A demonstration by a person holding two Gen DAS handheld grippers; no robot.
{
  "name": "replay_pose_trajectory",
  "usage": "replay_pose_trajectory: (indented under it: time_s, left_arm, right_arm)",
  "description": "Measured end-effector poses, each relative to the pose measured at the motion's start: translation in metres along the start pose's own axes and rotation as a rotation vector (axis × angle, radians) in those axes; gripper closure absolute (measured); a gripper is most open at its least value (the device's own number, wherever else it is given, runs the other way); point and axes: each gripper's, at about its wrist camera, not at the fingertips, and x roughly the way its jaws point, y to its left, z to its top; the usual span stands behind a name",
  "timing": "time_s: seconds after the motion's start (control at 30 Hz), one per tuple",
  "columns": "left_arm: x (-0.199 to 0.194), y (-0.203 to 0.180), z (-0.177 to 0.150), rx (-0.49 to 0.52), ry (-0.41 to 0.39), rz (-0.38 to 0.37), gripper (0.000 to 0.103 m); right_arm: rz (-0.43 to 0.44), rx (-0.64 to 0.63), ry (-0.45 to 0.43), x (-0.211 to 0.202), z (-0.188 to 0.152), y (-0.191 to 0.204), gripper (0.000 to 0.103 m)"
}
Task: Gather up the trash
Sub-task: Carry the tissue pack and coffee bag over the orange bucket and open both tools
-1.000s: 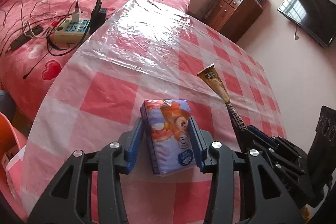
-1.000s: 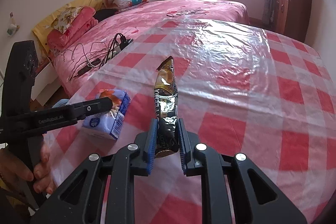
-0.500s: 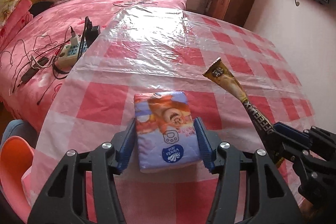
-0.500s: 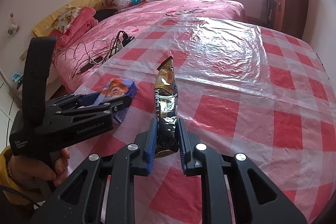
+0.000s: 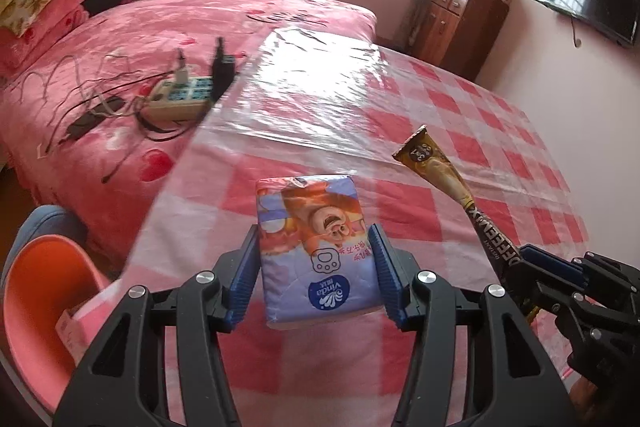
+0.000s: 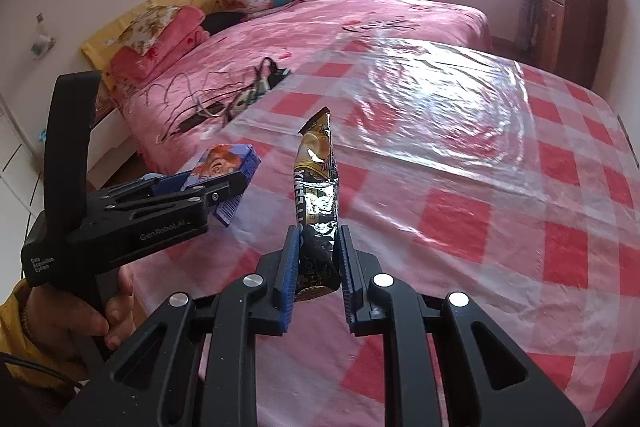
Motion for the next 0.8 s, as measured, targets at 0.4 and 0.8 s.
replay_pose_trajectory:
  time_s: [0.4,0.8]
  left_arm:
    - [-0.032,0.070,-0.019,-0.095,-0.018,0.133,0.048]
    - [-0.048,0.142,-0.041,-0.198,0.001,0.260,0.048]
  right_arm:
    - [0.110,-0.132,0.045,0.014,0.021,0.062,0.082]
    - [0.239,-0.278,0.119,0.049,0.031,0.138,0.082]
